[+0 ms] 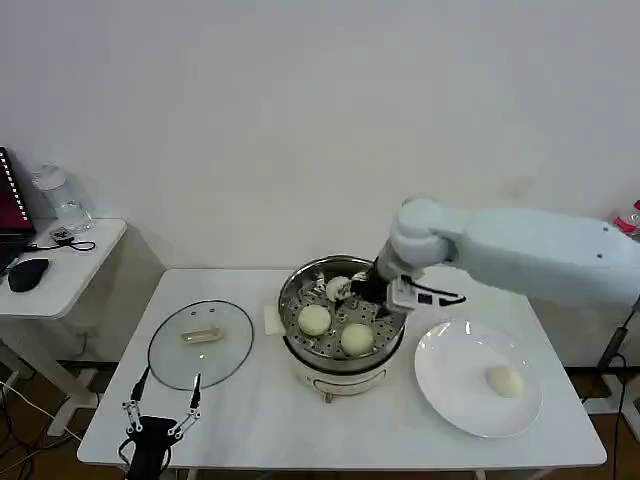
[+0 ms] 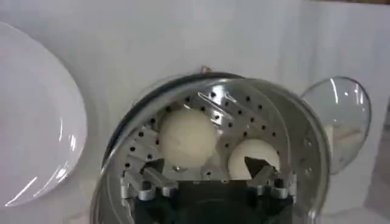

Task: Take steamed baozi put them in steamer then cover it.

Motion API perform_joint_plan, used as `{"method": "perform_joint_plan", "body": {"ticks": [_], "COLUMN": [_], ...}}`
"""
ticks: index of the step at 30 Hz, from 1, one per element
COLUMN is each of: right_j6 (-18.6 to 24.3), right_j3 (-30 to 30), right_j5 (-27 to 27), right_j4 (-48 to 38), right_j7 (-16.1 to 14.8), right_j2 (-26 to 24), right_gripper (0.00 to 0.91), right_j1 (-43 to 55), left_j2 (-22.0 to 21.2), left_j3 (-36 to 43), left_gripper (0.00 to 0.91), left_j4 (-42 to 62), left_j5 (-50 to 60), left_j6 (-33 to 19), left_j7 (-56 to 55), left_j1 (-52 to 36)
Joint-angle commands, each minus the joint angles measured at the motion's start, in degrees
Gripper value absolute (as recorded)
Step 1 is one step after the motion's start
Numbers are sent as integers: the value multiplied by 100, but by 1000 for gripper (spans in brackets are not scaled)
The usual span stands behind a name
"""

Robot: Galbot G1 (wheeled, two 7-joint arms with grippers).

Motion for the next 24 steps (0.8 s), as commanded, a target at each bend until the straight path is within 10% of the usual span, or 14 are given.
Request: {"method": "perform_joint_plan", "body": {"ticks": [1,12,24], "right_j6": [-1373,-2618,-2639], "right_j3": [-1127,-1926,-1151], "right_j5": [3035,4158,2962], "right_j4": [-879,-935,-1207], "right_j7": [-288,-320,-196], "right_j2": [-590,-2060,-2716], "right_gripper": [907,907,907], "right_j1": [994,768,-672], "left_j2": [27,149,195], "left_j3": [11,65,-13], "left_gripper": [907,907,907], "left_j4": [-13,-114,-145], "left_j5": [-61,-105,-232], "left_j6": [9,22,16], "left_j7": [8,31,27], "left_j1": [-56,-126,-111]}}
